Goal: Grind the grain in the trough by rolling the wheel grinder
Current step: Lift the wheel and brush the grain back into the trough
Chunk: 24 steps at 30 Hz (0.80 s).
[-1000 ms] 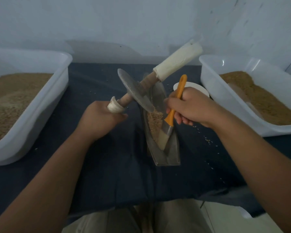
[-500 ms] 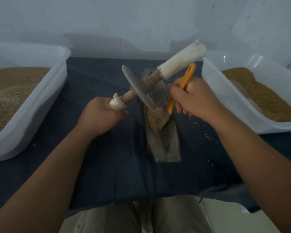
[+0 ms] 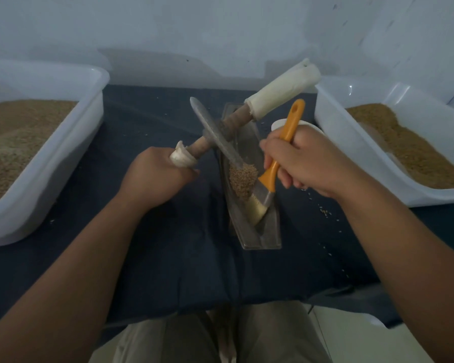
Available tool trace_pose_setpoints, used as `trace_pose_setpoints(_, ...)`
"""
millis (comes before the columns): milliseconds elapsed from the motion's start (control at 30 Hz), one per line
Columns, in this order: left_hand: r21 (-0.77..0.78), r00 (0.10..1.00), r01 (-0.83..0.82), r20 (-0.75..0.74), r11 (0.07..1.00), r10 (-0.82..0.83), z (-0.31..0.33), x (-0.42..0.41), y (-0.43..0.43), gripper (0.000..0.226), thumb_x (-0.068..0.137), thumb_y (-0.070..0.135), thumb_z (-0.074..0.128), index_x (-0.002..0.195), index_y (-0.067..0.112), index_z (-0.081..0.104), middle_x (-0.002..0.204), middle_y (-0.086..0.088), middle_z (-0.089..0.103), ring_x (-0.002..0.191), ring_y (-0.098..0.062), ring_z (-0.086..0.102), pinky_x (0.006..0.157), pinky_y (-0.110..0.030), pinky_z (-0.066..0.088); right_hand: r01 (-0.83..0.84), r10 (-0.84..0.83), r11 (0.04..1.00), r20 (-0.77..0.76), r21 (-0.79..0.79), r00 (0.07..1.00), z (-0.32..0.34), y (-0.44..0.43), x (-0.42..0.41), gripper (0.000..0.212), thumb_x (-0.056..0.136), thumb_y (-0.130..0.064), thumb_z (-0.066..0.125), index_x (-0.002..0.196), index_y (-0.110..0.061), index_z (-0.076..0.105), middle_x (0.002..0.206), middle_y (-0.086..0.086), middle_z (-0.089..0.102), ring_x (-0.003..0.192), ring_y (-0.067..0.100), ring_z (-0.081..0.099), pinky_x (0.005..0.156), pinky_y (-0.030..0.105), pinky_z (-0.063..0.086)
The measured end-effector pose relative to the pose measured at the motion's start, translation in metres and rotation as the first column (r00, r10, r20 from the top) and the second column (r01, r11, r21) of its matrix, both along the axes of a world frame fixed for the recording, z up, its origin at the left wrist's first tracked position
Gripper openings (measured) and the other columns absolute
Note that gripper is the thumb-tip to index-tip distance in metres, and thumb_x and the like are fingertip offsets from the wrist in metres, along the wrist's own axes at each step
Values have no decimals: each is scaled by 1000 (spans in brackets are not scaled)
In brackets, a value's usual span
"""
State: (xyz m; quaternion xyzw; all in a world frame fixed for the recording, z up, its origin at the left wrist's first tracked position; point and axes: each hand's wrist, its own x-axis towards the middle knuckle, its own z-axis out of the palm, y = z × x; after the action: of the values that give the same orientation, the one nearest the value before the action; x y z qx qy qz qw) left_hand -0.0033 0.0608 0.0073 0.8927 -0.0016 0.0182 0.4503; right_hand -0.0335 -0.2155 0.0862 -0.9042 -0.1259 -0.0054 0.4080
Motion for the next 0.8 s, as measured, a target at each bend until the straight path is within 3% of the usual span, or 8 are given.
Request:
trace_pose_setpoints(67,10,1000,2,5,1000,-2,0,0,-1,14,73,50,80,73,41,69,56,13,62,52,-6,56,58,-32,41,21,-16,996,60,-89,998,-5,1,-2,43,107,-40,51,72,-21,68,52,4,64,40,10,56,45,14,43)
trace_pose_setpoints(133,23,1000,2,15,1000,-3,0,0,0,13,73,50,80,73,42,69,56,14,62,56,-11,58,59,-32,42,80,-65,993,171,-84,983,-6,-2,-4,43,108,-39,50,73,-23,68,54,3,65,43,13,60,51,11,45)
trace_pose_setpoints(333,56,1000,11,17,998,-12,-1,-1,-1,13,77,47,81,74,41,69,60,12,65,62,-17,63,60,-34,46,177,-248,945,247,277,937,-5,-28,-24,37,105,-42,53,77,-25,69,54,6,64,40,14,55,42,16,42)
trace_pose_setpoints(600,147,1000,2,28,989,-6,-1,-4,-7,15,68,58,71,79,48,68,66,19,67,64,-15,66,59,-33,44,178,-225,876,53,447,973,-39,-38,-47,38,108,-46,53,82,-25,71,60,8,63,48,18,55,42,24,43)
trace_pose_setpoints(700,170,999,-8,49,985,0,-2,-4,-7,15,70,61,70,82,53,67,68,24,67,65,-16,66,58,-32,44,177,-259,843,95,508,961,-43,-50,-51,36,108,-47,53,87,-24,72,66,8,66,52,18,59,45,26,46)
trace_pose_setpoints(767,194,998,-26,64,981,14,-2,-4,-6,16,70,63,67,82,53,67,69,28,66,64,-12,65,57,-30,43,182,-308,877,229,444,924,-45,-72,-54,28,110,-46,52,99,-29,72,78,4,72,62,16,68,52,25,54)
trace_pose_setpoints(800,211,997,-42,68,977,28,-3,-4,-7,17,70,64,67,81,51,67,70,30,65,63,-11,65,56,-30,42,209,-306,930,325,302,895,-46,-85,-54,23,110,-45,52,106,-32,70,86,-3,74,70,12,72,58,22,56)
